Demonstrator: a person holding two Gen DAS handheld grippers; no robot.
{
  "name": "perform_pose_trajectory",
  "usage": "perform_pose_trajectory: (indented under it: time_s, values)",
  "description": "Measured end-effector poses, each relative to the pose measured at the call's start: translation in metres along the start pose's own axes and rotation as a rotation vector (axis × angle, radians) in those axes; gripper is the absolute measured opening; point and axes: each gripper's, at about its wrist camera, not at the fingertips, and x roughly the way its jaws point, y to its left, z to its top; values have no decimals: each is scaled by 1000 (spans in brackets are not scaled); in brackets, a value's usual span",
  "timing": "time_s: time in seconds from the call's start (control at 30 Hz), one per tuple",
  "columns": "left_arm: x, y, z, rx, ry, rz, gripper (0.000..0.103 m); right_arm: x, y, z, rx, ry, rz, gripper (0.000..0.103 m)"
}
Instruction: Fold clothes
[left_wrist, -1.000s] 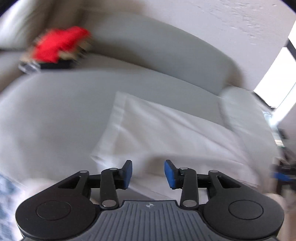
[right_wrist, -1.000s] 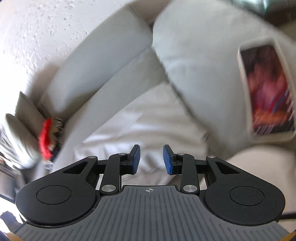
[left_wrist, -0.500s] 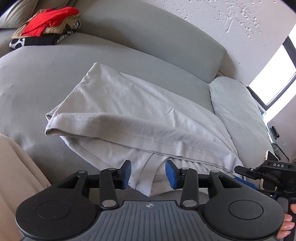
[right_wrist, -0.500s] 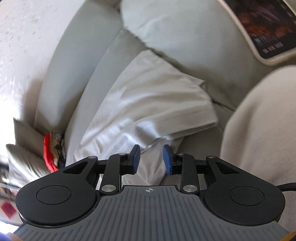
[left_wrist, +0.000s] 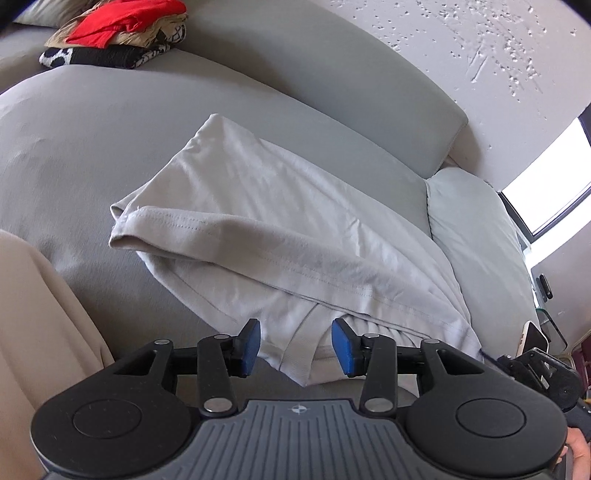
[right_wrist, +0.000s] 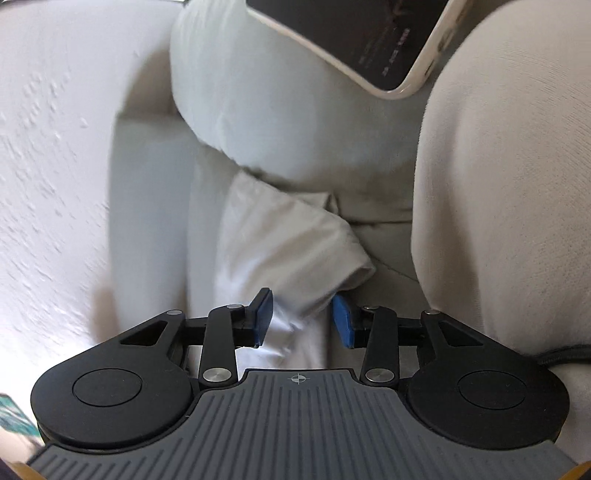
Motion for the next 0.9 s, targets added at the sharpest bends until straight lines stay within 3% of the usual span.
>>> perform_pose_trajectory:
  time_s: [0.17, 0.2, 0.33, 0.57, 0.6, 0.63, 0.77, 0.9]
  values:
    - [-4, 3, -1, -23, -9, 1, 41, -6, 0, 2, 20, -22, 106, 42]
    - [-5, 4, -1, -28, -8, 1, 41, -5, 2, 2, 16, -22, 107, 37]
    - [-7, 8, -1, -60, -4, 2, 41, -3, 12, 2, -12, -37, 77, 26]
    - [-6, 18, -3, -118, 17, -14, 41, 16, 20, 4, -76, 26, 0, 26]
    - [-5, 19, -3, -126, 23, -18, 41, 17, 22, 4, -84, 13, -8, 19]
    - [-5, 20, -4, -134, 25, -20, 41, 18, 24, 3, -102, 0, -3, 4]
    - [-8, 31, -4, -178, 16, -12, 41, 8, 45, -2, -200, 0, -10, 2]
    - [-9, 42, -1, -236, 1, -6, 41, -10, 57, 0, -156, 29, 16, 2]
